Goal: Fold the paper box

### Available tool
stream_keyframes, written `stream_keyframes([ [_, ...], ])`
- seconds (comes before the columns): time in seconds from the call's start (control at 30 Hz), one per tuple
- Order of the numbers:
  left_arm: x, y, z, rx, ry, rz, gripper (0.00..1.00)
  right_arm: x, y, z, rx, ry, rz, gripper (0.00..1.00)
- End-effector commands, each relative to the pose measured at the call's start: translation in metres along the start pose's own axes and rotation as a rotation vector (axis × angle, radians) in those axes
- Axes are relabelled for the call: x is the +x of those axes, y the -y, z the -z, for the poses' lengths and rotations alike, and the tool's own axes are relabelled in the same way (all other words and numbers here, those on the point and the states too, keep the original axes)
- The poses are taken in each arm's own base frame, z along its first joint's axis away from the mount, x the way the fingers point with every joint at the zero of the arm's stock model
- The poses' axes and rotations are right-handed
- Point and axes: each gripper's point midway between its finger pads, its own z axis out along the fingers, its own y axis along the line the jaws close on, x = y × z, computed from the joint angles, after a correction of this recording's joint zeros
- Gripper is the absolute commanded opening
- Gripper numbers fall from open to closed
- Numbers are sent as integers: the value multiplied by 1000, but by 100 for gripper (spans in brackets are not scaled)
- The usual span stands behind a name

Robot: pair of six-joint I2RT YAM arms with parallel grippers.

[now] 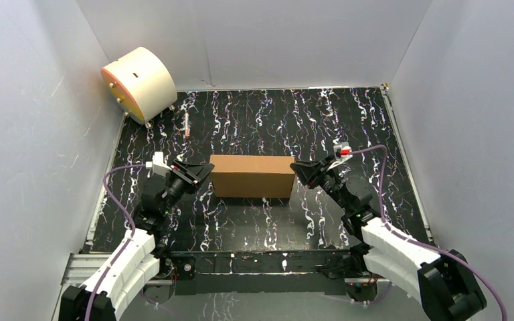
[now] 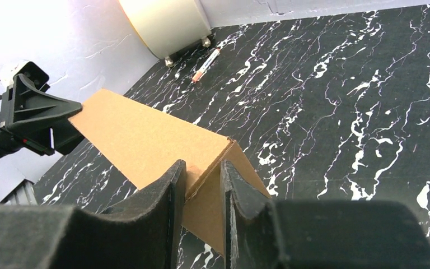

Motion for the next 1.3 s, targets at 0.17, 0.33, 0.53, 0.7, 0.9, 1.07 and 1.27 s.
stream_keyframes([
  [0.17,44,-88,21,-335,-202,55,0,134,36,44,98,-504,-52,30],
  [0.33,23,-71,25,-346,-149,-67,11,105,28,35,86,-426,-24,37],
  [0.53,-7,-38,27,-351,-107,-266,29,43,6,12,58,-328,42,49],
  [0.7,-39,7,25,-333,-101,-506,56,-14,-13,-1,50,-245,114,61],
  [0.9,-58,60,15,-208,-178,-834,74,-67,-23,5,101,-177,218,85],
  [1.07,-45,87,2,-67,-310,-974,78,-86,-22,29,158,-131,268,96],
  [1.27,-20,121,-9,129,-438,-1144,83,-114,-24,63,208,-25,360,99],
])
